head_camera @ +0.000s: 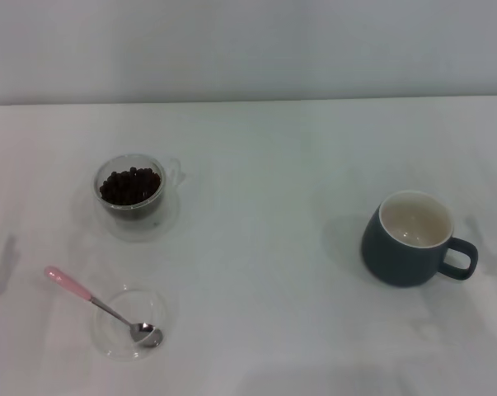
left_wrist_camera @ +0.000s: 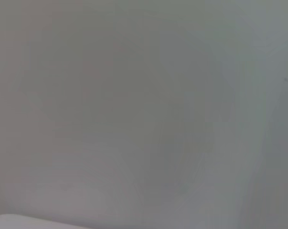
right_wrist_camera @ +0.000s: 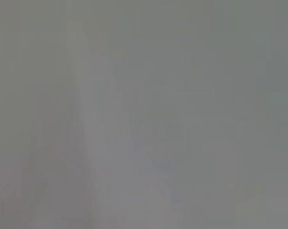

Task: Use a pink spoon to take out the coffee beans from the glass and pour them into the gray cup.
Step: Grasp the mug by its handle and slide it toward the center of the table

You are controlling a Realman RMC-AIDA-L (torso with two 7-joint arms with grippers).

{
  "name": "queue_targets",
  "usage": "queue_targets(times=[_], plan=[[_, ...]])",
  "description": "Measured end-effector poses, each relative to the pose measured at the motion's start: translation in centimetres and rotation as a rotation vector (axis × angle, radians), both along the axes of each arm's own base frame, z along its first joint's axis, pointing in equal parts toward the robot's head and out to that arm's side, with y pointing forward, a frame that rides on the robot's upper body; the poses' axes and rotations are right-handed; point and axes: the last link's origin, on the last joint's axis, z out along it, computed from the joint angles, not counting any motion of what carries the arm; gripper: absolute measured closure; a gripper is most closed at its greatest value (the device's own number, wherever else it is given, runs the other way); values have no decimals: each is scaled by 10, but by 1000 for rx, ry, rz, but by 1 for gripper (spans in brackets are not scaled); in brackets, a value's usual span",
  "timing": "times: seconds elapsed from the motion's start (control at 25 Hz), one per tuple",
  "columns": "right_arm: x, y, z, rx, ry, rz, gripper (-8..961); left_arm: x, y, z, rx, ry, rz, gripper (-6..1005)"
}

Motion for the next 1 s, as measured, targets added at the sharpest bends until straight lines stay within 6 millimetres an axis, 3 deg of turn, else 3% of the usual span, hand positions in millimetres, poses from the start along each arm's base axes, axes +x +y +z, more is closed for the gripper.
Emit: queue_targets(times=[0.4, 0.72, 1.0], plan=[[2, -2, -3, -22, 6, -10, 112, -2, -4, 0, 1, -3, 8, 137], [11, -15, -23, -188, -50, -35, 134, -3, -6, 0, 1, -2, 8, 138], [18, -24, -30, -270, -88, -37, 153, -2, -4, 1, 7, -2, 3, 138]])
